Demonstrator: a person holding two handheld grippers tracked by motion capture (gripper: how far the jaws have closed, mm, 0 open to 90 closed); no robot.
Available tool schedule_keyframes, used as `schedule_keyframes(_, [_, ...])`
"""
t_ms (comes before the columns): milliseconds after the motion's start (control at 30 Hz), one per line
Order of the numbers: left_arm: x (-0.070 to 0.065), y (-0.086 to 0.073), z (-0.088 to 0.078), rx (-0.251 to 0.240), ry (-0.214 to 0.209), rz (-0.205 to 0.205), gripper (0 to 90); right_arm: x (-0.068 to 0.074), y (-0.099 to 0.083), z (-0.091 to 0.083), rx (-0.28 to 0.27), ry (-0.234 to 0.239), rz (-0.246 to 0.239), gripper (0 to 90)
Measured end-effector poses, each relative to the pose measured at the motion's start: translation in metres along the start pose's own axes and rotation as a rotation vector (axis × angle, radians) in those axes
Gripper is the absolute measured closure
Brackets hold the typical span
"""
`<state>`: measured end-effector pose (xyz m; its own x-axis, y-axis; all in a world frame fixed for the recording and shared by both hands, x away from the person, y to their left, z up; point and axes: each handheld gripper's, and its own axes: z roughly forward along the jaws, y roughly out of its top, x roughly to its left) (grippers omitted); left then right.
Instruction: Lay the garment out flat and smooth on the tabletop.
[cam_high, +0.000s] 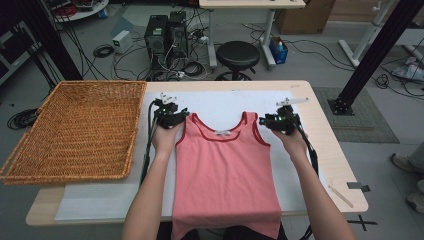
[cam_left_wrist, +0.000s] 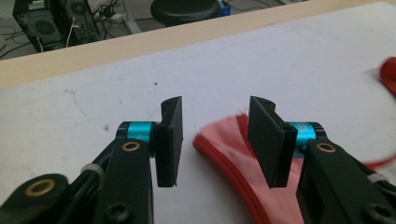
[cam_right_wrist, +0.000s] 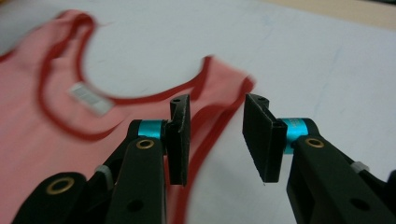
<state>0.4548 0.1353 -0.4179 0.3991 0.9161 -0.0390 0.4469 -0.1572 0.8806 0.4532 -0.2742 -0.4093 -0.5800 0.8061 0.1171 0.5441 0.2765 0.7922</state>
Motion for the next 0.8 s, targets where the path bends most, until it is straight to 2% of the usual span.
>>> schedule_keyframes(33, [-0.002, -0.003, -0.005, 0.011, -0.005, 0.001, 55.7, 0.006, -0.011, -0.009, 0.007, 0.022, 0.006, 62.8])
schedule_keyframes(133, [-0.012, -0.022, -0.030, 0.014, -0.028, -0.009, 53.0, 0.025, -0.038, -0.023, 0.031, 0.026, -0.005, 65.4])
schedule_keyframes(167, [-0.015, -0.027, -0.038, 0.010, -0.035, -0.009, 53.0, 0.032, -0.046, -0.025, 0.032, 0.014, -0.017, 65.7])
schedule_keyframes(200, [-0.015, -0.027, -0.038, 0.010, -0.035, -0.009, 52.8, 0.032, -0.046, -0.025, 0.032, 0.014, -0.017, 65.7])
schedule_keyframes(233, [-0.015, -0.027, -0.038, 0.010, -0.035, -0.009, 52.8, 0.039, -0.052, -0.026, 0.039, 0.005, -0.044, 65.7])
schedule_keyframes(267, [-0.020, -0.042, -0.054, 0.023, -0.041, -0.012, 52.8, 0.039, -0.052, -0.026, 0.039, 0.005, -0.044, 67.0])
schedule_keyframes(300, [-0.020, -0.045, -0.058, 0.029, -0.044, -0.010, 52.1, 0.051, -0.063, -0.019, 0.114, -0.040, -0.096, 76.2])
schedule_keyframes(333, [-0.020, -0.045, -0.058, 0.029, -0.044, -0.010, 52.1, 0.051, -0.063, -0.019, 0.114, -0.040, -0.096, 76.2])
schedule_keyframes(367, [-0.023, -0.055, -0.068, 0.034, -0.045, -0.014, 52.1, 0.053, -0.069, -0.020, 0.119, -0.055, -0.110, 88.8])
schedule_keyframes(433, [-0.025, -0.063, -0.078, 0.036, -0.056, -0.025, 52.1, 0.053, -0.069, -0.024, 0.124, -0.071, -0.104, 89.3])
schedule_keyframes(567, [-0.031, -0.071, -0.086, 0.044, -0.072, -0.020, 51.6, 0.049, -0.068, -0.035, 0.106, -0.061, -0.065, 88.2])
schedule_keyframes(600, [-0.033, -0.072, -0.088, 0.044, -0.079, -0.020, 50.5, 0.048, -0.065, -0.038, 0.084, -0.058, -0.060, 79.5])
schedule_keyframes(633, [-0.035, -0.073, -0.088, 0.042, -0.085, -0.022, 50.5, 0.047, -0.059, -0.040, 0.051, -0.055, -0.052, 74.9])
schedule_keyframes(667, [-0.037, -0.074, -0.088, 0.044, -0.091, -0.021, 50.5, 0.045, -0.051, -0.039, 0.030, -0.045, -0.044, 74.4])
schedule_keyframes(733, [-0.041, -0.075, -0.088, 0.048, -0.106, -0.020, 49.7, 0.043, -0.032, -0.031, -0.007, -0.064, -0.058, 73.5])
schedule_keyframes(767, [-0.041, -0.075, -0.088, 0.048, -0.106, -0.020, 49.5, 0.043, -0.032, -0.031, -0.007, -0.064, -0.058, 73.5])
schedule_keyframes(800, [-0.044, -0.075, -0.088, 0.049, -0.117, -0.011, 49.5, 0.041, -0.019, -0.020, -0.001, -0.070, -0.063, 72.8])
